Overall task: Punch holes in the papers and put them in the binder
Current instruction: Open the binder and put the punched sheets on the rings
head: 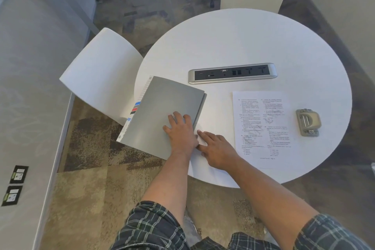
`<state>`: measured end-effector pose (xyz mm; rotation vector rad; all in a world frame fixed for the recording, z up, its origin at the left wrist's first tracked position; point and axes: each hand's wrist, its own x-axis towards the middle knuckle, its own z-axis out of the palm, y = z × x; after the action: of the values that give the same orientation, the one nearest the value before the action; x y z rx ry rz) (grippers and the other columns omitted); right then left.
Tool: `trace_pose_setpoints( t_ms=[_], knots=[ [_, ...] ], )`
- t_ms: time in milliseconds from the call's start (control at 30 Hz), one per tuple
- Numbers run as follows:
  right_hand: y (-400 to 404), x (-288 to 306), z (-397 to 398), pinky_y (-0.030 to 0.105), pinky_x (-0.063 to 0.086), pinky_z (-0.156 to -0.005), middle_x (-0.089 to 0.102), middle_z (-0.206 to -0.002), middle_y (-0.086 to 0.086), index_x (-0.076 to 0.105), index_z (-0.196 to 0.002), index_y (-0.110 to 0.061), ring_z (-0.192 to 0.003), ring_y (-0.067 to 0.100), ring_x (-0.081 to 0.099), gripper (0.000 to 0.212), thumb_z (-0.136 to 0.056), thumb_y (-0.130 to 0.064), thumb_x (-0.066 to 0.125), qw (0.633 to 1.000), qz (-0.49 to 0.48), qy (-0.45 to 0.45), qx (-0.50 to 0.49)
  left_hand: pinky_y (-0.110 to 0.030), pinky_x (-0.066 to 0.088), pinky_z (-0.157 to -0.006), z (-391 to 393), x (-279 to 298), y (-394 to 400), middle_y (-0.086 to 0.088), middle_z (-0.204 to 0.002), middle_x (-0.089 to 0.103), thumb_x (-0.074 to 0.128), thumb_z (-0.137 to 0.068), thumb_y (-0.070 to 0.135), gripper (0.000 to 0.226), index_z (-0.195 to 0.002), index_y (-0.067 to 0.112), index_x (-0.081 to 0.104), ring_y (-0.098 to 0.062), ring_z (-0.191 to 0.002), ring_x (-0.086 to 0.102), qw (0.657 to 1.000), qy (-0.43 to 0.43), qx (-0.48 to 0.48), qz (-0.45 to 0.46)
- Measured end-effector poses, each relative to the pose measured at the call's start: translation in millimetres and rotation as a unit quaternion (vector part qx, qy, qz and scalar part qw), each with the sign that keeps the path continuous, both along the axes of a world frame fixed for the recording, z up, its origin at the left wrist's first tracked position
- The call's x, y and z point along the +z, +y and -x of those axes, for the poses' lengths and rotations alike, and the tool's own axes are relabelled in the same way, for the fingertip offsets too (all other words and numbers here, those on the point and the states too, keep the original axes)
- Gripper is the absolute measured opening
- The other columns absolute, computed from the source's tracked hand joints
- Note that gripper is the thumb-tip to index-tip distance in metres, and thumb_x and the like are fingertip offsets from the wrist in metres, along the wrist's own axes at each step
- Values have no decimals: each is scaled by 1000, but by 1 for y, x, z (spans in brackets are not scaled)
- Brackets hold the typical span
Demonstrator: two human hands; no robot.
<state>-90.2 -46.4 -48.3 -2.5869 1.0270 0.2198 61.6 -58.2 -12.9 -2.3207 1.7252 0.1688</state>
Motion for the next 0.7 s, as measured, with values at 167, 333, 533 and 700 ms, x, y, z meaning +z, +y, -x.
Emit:
trace_pose_setpoints(
  t_ms=[167,333,533,700],
  knots=[
    [7,3,-2,50,24,-119,13,-169,14,38,-154,-35,-153,33,19,56,-100,-20,44,1000,14,19,8,-57,44,-98,2,-7,-2,-20,-158,19,67,-88,47,75,-147,17,33,-43,-146,24,999,32,24,-15],
    [13,1,-3,49,45,-106,48,-152,19,58,-141,-26,-135,36,50,62,-81,-13,69,998,46,10,37,-55,48,-95,2,-10,-3,-21,-158,17,68,-89,33,71,-148,16,32,-44,-146,25,998,49,29,-26],
    [17,-4,-1,47,44,-110,51,-150,14,53,-145,-16,-139,35,47,68,-80,-7,71,996,50,-20,75,-54,47,-99,4,-8,-5,-21,-158,20,68,-88,34,71,-147,16,34,-45,-144,29,999,38,17,-35],
    [15,-2,-4,46,45,-109,57,-144,12,55,-142,-12,-133,33,52,73,-72,-7,76,993,52,-15,103,-58,33,-110,-1,-4,-6,-19,-158,26,60,-91,43,63,-145,19,38,-39,-147,26,1000,16,-11,3]
  ],
)
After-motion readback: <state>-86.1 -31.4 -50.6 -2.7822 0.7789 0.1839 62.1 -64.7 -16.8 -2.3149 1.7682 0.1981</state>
